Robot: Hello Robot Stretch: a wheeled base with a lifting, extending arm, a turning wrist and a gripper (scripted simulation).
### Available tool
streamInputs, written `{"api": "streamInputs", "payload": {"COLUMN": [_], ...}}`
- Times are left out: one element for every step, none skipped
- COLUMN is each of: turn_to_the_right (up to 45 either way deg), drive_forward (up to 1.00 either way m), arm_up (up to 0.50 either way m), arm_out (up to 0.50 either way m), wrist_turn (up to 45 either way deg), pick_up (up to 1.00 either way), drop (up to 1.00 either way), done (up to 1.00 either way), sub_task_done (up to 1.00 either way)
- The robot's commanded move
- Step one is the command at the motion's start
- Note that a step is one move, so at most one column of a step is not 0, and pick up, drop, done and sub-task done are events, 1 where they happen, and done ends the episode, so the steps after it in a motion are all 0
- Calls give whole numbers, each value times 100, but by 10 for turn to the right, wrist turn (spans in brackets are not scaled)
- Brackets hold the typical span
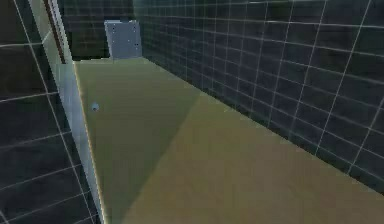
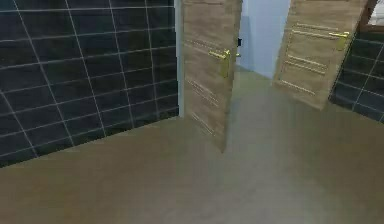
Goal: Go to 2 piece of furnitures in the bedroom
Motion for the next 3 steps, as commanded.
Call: {"api": "streamInputs", "payload": {"turn_to_the_right": [-450,-450,-300], "drive_forward": [0,0,0], "arm_up": [0,0,0], "arm_out": [0,0,0], "wrist_turn": [0,0,0], "pick_up": [0,0,0], "drop": [0,0,0], "done": [0,0,0], "sub_task_done": [0,0,0]}}
